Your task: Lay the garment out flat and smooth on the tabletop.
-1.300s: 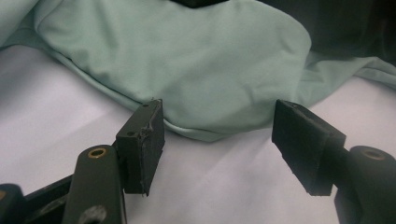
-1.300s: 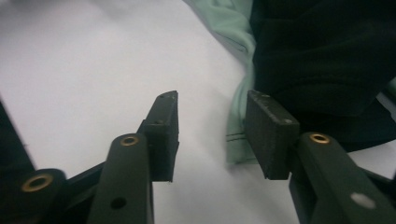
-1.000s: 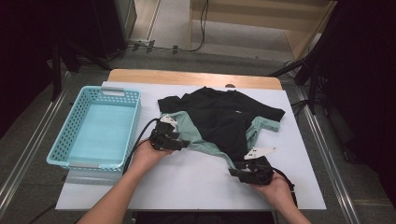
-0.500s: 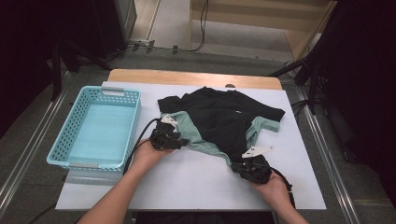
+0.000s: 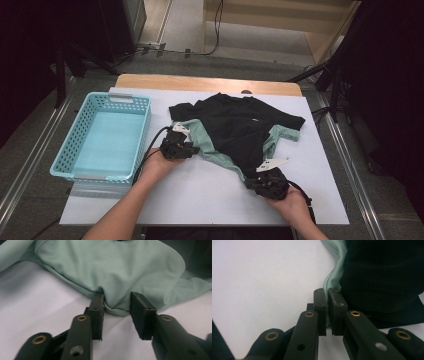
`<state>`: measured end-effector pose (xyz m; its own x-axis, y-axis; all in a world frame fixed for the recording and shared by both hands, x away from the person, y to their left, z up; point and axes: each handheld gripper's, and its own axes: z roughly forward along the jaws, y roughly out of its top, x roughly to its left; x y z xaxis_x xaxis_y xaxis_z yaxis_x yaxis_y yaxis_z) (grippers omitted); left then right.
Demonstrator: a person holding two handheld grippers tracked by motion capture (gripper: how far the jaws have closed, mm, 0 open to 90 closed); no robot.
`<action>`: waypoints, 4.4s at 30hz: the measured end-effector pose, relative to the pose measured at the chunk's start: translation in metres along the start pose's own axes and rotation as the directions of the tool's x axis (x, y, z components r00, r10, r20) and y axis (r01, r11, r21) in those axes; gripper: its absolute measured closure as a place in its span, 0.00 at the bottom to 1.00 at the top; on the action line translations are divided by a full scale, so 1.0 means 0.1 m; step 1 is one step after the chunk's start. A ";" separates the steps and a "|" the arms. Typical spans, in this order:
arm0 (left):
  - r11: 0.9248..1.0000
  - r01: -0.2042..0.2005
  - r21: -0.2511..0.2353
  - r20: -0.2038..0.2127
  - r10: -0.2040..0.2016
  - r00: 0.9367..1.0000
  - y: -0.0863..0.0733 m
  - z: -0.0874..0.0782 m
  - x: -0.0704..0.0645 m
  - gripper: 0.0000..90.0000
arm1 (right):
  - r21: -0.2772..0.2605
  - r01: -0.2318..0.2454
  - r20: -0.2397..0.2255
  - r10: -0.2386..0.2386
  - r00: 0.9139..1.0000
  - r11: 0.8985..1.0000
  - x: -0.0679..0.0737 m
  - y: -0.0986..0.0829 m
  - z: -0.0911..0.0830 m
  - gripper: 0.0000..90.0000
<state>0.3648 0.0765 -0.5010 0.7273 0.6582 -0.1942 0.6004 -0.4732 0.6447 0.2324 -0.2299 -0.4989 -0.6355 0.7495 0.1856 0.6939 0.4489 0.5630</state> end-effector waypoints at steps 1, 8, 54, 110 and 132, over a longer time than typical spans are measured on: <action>1.000 0.004 -0.001 -0.003 -0.004 1.000 0.00 0.01 -0.01 0.75 | 0.003 0.004 -0.001 -0.004 1.000 1.000 0.02 0.00 0.00 0.92; 0.997 0.069 0.031 0.014 -0.069 0.998 0.04 0.00 0.05 0.93 | 0.011 0.023 -0.028 -0.023 0.999 1.000 0.10 0.01 -0.01 0.92; 0.990 0.133 -0.046 0.002 -0.134 0.991 0.19 -0.22 0.16 0.96 | -0.033 0.122 -0.269 -0.126 0.955 0.992 0.90 0.33 0.33 0.92; 0.991 0.130 -0.021 0.062 -0.129 0.990 0.05 -0.30 0.09 0.59 | -0.096 0.201 -0.283 -0.221 0.933 0.975 1.03 0.62 0.39 0.68; 0.989 0.146 -0.022 0.113 -0.143 0.983 0.10 -0.48 0.03 0.38 | -0.116 0.102 -0.220 -0.126 0.967 0.988 0.38 0.59 -0.05 0.48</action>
<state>0.3574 0.1013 -0.4597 0.6670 0.6488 -0.3664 0.6928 -0.3591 0.6254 0.2475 -0.1774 -0.4553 -0.7764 0.5619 0.2856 0.5815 0.4637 0.6685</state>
